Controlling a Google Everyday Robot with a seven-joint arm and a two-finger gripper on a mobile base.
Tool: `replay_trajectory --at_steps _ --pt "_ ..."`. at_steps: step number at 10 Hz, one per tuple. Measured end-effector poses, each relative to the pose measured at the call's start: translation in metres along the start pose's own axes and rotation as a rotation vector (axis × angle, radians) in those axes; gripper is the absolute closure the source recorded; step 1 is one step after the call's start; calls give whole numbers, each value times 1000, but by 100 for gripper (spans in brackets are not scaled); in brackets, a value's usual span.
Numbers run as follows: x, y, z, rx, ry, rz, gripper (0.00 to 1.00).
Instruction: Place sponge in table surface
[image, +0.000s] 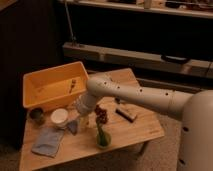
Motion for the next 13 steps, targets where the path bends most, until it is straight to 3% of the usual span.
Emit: replay_trajectory --at_steps 2,7,11,13 --pt "8 0 9 -15 2 0 20" --pt "29 -9 30 -52 64 12 20" --pt "39 -13 56 -57 89 -7 20" --pt "44 -14 65 -54 82 -18 20"
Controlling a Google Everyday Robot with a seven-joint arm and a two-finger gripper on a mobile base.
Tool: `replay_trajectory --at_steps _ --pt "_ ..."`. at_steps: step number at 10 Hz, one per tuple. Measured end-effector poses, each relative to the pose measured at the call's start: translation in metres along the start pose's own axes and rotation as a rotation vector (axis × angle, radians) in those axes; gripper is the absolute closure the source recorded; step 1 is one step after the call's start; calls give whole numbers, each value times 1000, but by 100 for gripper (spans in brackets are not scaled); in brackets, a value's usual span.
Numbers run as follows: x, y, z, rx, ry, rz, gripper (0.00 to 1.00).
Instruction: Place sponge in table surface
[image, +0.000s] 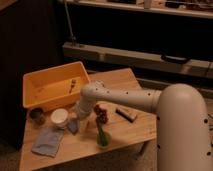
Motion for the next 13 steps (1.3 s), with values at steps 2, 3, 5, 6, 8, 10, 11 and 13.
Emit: replay_trajectory --at_steps 2,3,5,6,8,10,11,13 --pt "7 2 9 -2 -19 -4 21" --pt "7 4 19 -14 -31 -15 30" --pt "11 7 25 -22 -44 -16 47" --pt "12 8 27 -26 -52 -20 57" --pt "13 8 23 -26 -69 -32 80" --pt "11 1 5 -14 -74 -44 97" --pt "9 -4 -10 -6 -72 -48 100" --pt "4 -15 -51 16 -53 -60 100"
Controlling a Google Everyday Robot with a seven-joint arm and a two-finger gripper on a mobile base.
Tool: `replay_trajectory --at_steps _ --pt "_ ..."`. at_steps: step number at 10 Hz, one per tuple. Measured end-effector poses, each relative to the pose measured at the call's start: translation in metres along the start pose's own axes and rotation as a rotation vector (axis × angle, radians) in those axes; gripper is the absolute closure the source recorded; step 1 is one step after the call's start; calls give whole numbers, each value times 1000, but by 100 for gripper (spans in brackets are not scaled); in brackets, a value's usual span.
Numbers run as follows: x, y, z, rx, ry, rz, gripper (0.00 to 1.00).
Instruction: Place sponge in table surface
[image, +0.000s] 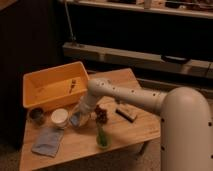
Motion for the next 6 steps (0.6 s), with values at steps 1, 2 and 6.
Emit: replay_trajectory --at_steps 1,2,6 --pt "-4 -6 -20 12 10 -10 100" --pt "-9 -12 -40 20 20 -20 100" --pt "-30 -29 -142 95 45 -53 100"
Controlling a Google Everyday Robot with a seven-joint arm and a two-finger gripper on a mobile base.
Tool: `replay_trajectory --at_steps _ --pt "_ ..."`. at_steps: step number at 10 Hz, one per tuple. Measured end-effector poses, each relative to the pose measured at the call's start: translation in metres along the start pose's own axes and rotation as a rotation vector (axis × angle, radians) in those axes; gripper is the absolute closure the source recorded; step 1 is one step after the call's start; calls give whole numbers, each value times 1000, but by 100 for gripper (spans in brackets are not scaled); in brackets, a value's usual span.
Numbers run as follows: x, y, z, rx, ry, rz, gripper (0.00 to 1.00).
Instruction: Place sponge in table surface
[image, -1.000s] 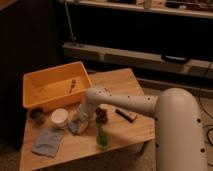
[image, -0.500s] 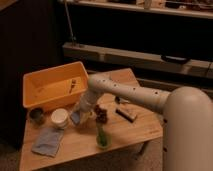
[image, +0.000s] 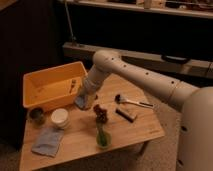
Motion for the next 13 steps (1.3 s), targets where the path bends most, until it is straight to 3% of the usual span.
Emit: replay_trajectory --at_steps 1,3,6,9,13 --pt "-7 -6 -32 34 0 -12 100" --pt "-16 -11 -65 68 -4 -23 100" --pt "-33 -15 -75 66 -32 -44 100" --pt "-47 -4 -37 19 -84 -56 100" --pt "-58 34 69 -68 -153 -53 100"
